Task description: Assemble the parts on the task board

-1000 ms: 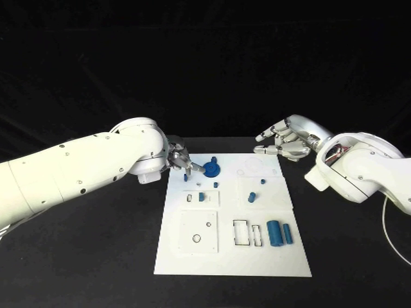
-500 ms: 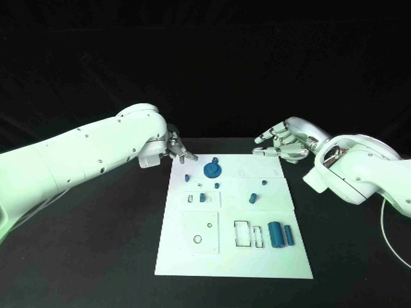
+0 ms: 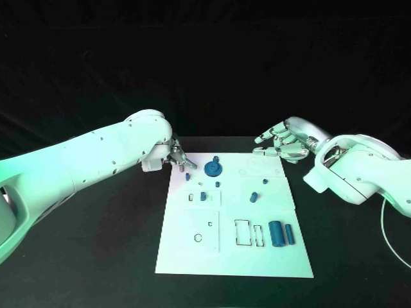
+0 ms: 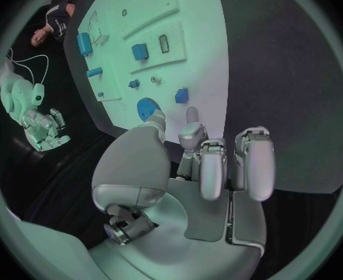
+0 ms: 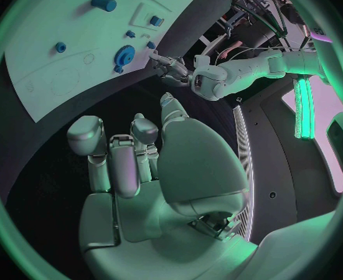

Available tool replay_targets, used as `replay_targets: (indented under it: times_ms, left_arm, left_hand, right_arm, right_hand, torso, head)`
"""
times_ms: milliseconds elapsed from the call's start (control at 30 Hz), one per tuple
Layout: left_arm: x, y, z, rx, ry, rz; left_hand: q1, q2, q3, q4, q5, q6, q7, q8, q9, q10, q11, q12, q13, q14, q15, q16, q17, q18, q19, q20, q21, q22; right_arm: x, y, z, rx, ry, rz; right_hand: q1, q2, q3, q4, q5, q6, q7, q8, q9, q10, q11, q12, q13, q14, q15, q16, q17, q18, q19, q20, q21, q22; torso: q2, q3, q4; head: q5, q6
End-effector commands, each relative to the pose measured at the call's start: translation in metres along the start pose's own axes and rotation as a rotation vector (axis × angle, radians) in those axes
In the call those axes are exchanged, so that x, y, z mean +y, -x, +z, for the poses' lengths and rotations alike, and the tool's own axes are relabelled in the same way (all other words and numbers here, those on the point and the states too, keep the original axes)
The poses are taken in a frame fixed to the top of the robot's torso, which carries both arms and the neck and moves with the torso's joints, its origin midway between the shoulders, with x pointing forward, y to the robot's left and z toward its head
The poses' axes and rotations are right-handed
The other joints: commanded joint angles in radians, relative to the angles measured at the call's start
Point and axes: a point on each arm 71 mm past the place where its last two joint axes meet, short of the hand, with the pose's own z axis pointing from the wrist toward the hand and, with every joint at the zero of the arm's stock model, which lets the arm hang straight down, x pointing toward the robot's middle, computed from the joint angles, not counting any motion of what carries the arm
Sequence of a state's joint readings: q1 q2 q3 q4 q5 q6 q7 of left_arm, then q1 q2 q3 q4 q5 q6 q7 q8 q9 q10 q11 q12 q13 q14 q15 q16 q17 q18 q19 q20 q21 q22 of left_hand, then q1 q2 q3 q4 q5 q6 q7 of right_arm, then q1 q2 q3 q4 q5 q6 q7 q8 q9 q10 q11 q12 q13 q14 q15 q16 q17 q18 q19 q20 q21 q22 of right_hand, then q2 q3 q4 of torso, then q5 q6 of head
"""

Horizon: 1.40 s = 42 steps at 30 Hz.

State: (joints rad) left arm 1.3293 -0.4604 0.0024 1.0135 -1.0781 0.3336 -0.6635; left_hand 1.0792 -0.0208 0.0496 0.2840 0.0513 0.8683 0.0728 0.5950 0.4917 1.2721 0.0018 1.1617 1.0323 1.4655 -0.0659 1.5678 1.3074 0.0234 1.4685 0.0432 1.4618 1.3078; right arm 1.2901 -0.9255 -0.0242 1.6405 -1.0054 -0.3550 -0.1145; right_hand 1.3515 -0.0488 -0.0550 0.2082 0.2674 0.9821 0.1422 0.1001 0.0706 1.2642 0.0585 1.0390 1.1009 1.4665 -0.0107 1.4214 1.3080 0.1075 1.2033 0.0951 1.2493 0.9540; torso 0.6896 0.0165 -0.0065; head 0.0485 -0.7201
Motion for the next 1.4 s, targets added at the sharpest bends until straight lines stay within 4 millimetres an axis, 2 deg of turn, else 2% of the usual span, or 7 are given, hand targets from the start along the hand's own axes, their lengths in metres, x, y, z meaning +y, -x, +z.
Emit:
replay_targets:
  times_ms: [33,500,1133,1200,1267,1333,1400]
  left_arm:
    - [-0.0016,-0.0048,0.0021,0.048,-0.016,0.021]
    - [-0.0023,-0.0104,0.0050,0.077,-0.033,0.028]
    - [-0.0049,-0.0133,0.0084,0.067,-0.043,0.008]
    - [-0.0052,-0.0131,0.0086,0.060,-0.045,0.001]
    - [-0.0052,-0.0124,0.0088,0.049,-0.047,-0.015]
    - [-0.0050,-0.0117,0.0089,0.040,-0.048,-0.026]
    - [-0.0048,-0.0115,0.0089,0.037,-0.049,-0.030]
  left_hand:
    - [0.011,0.000,-0.006,-0.001,0.000,0.010,0.001,-0.003,-0.001,0.008,0.000,0.006,0.001,0.105,0.005,0.003,0.263,0.011,0.040,0.005,0.001,0.139]
    - [0.023,0.011,-0.010,-0.003,0.000,0.016,-0.001,-0.004,-0.004,0.009,-0.002,0.007,0.001,0.105,0.003,0.003,0.263,0.011,0.041,0.004,0.002,0.141]
    - [0.109,0.062,0.005,-0.041,0.001,0.032,-0.006,-0.002,-0.012,0.011,-0.007,0.009,0.002,0.105,-0.001,0.003,0.263,0.010,0.042,0.000,0.002,0.145]
    - [0.125,0.069,0.012,-0.052,0.001,0.033,-0.007,0.000,-0.011,0.011,-0.009,0.009,0.002,0.105,-0.002,0.003,0.263,0.010,0.042,-0.001,0.002,0.145]
    - [0.157,0.091,0.035,-0.070,0.001,0.034,-0.011,0.004,-0.009,0.009,-0.012,0.006,-0.001,0.105,-0.005,0.003,0.263,0.011,0.042,-0.003,0.000,0.144]
    - [0.219,0.124,0.086,-0.111,0.001,0.028,-0.020,0.009,-0.004,0.003,-0.020,-0.001,-0.008,0.105,-0.011,0.003,0.263,0.012,0.040,-0.008,-0.003,0.142]
    - [0.256,0.131,0.125,-0.140,0.002,0.020,-0.022,0.013,0.000,-0.003,-0.022,-0.008,-0.014,0.105,-0.014,0.003,0.263,0.012,0.039,-0.012,-0.005,0.141]
  right_arm:
    - [0.0009,-0.0016,0.0002,0.014,0.010,-0.003]
    - [0.0018,-0.0025,0.0011,0.015,0.013,-0.002]
    - [0.0019,-0.0030,0.0011,0.021,0.015,0.002]
    - [0.0018,-0.0030,0.0012,0.022,0.015,0.002]
    - [0.0017,-0.0031,0.0013,0.024,0.015,0.002]
    - [0.0017,-0.0034,0.0014,0.027,0.015,0.001]
    - [0.0017,-0.0035,0.0016,0.029,0.015,0.001]
  right_hand:
    - [0.001,0.010,-0.005,0.002,0.006,-0.007,0.002,0.005,-0.001,-0.003,-0.001,-0.002,-0.001,0.048,-0.005,-0.006,0.010,0.018,-0.004,-0.001,-0.006,-0.001]
    - [0.003,0.012,-0.005,0.002,0.008,-0.007,0.001,0.006,0.000,-0.003,-0.001,-0.003,-0.002,0.047,-0.006,-0.008,0.007,0.018,-0.004,-0.001,-0.007,-0.003]
    - [0.004,0.014,-0.005,0.003,0.009,-0.006,0.001,0.006,0.000,-0.003,-0.002,-0.003,-0.003,0.047,-0.006,-0.009,0.006,0.018,-0.005,-0.001,-0.009,-0.005]
    - [0.004,0.014,-0.005,0.003,0.009,-0.006,0.001,0.006,0.000,-0.003,-0.002,-0.003,-0.003,0.047,-0.006,-0.009,0.006,0.018,-0.005,-0.001,-0.009,-0.005]
    - [0.004,0.014,-0.005,0.003,0.009,-0.006,0.001,0.006,0.000,-0.003,-0.002,-0.003,-0.003,0.047,-0.006,-0.009,0.006,0.018,-0.005,-0.001,-0.009,-0.005]
    - [0.005,0.015,-0.006,0.004,0.011,-0.006,0.001,0.007,0.000,-0.003,-0.002,-0.004,-0.004,0.046,-0.006,-0.012,0.001,0.019,-0.008,-0.002,-0.012,-0.011]
    - [0.005,0.015,-0.006,0.004,0.011,-0.006,0.001,0.007,0.000,-0.003,-0.002,-0.004,-0.004,0.046,-0.006,-0.013,0.001,0.020,-0.009,-0.002,-0.012,-0.011]
  torso:
    - [-0.001,0.0011,-0.0003]
    - [-0.002,0.0015,0.0009]
    - [-0.001,0.0013,-0.0001]
    - [-0.001,0.0013,0.0003]
    - [-0.001,0.0017,0.0007]
    - [-0.001,0.0016,0.0009]
    - [-0.001,0.0015,0.0007]
  head:
    - [0.002,-0.003]
    - [-0.002,-0.002]
    - [-0.001,-0.001]
    - [-0.001,-0.002]
    - [-0.001,-0.002]
    - [0.000,-0.002]
    - [0.000,-0.003]
